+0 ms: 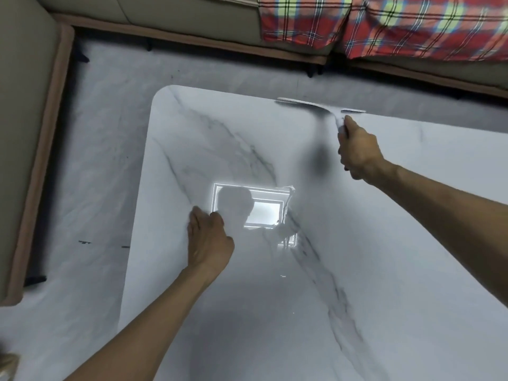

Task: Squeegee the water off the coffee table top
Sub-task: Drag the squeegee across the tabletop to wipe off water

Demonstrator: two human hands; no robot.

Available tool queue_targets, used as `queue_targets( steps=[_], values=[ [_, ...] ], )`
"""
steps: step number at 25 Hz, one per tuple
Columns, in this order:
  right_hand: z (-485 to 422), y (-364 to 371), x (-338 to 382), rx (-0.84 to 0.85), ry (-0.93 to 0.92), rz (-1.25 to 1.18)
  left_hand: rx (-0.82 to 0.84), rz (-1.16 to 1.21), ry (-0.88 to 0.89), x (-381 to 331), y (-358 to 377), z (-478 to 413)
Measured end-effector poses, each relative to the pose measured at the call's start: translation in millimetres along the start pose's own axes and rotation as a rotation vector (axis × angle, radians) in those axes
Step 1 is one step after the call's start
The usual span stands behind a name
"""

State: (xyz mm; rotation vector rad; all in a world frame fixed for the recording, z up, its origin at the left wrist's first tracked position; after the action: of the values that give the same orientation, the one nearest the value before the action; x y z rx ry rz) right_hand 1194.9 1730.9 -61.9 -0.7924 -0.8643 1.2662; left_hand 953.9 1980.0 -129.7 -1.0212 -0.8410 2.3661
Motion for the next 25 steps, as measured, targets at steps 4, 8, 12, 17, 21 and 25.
queue_targets(
  steps=[4,8,12,17,21,25],
  values=[
    [59.4,19.8,-31.3,-0.022,-0.113,0.173,0.142,0.002,0.096,-39.7,38.4,4.8],
    [138.0,30.9,-74.2,0.106,-0.123,0.18,0.214,-0.037,0.006,-52.7,55.5,3.7],
    [110.9,-4.5,-87.2,-0.037,-0.017,-0.042,0.219,-0.021,-0.059,-60.4,59.3,3.4],
    [11.5,-18.0,-80.7,-0.018,0.328,-0.303,0.242,-0.065,-0.041,-53.8,62.7,3.2],
    [41.0,14.9,-75.0,0.057,0.316,-0.234,0.267,-0.082,-0.043,-55.7,65.9,0.9],
    [136.1,46.7,-72.5,0.236,0.254,-0.236,0.291,-0.066,-0.06,-58.0,64.4,1.1]
  ],
)
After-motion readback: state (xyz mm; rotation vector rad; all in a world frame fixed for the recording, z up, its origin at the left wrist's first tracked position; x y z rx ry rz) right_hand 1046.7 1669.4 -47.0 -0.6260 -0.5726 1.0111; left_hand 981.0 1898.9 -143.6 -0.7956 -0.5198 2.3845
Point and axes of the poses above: each hand's wrist, its own z-axis away from the middle knuckle, its own y-axis out of the palm, x = y × z, the point moved 6 cm from there along -z, towards the middle knuckle, and after that the axes turned 13 degrees about z, right-handed, at the moved point
